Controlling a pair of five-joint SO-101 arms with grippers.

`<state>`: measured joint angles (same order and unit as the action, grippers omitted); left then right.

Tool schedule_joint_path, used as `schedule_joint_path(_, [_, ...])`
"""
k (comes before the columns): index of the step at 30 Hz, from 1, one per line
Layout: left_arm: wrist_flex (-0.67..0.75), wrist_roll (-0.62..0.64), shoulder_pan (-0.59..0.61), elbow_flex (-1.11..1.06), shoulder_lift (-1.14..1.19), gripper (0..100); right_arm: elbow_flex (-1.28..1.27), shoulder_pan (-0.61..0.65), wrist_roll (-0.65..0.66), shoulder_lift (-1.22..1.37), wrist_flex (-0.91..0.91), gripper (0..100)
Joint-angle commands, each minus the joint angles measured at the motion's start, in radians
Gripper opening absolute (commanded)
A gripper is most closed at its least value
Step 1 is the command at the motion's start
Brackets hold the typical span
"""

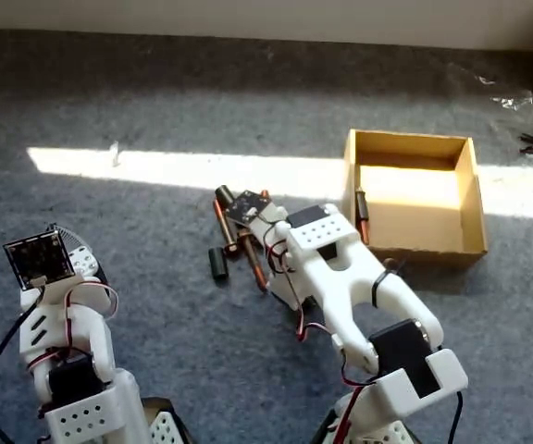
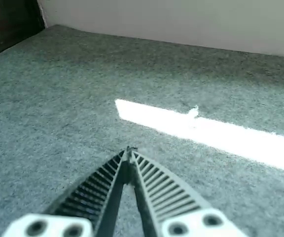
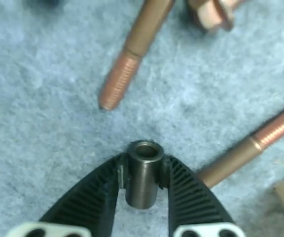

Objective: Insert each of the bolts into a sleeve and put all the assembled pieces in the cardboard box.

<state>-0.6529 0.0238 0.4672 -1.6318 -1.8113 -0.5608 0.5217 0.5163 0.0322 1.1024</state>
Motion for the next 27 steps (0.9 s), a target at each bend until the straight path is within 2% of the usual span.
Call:
schedule_joint_path(1, [0.003, -0.002, -0.021, 0.004, -0.012, 1, 0.035, -0.008, 0.011, -0.010, -0.007, 6.5])
schedule_joint_path(5, [0.003, -0.002, -0.021, -0.004, -0.012, 1, 0.050, -0.008, 0.009, -0.012, 0.050, 0.0])
schedule_joint_path(9, [0.003, -0.002, -0.021, -0.004, -0.012, 1, 0.148, -0.002, 0.000, -0.041, 0.124, 0.6])
schedule_joint_path(11, [0.003, -0.002, -0.022, -0.004, -0.012, 1, 0.182, 0.001, -0.052, -0.079, 0.159, 0.6])
schedule_joint_path(22, [0.003, -0.002, -0.022, -0.004, -0.012, 1, 0.185, -0.004, -0.081, -0.433, 0.173, 0.5])
schedule_joint_path(25, [0.002, -0.006, -0.056, -0.004, -0.010, 1, 0.128, -0.004, -0.081, -0.541, 0.166, 0.5])
schedule_joint_path(27, [-0.002, -0.057, -0.088, -0.005, -0.010, 1, 0.093, -0.004, -0.081, -0.604, 0.166, 0.5])
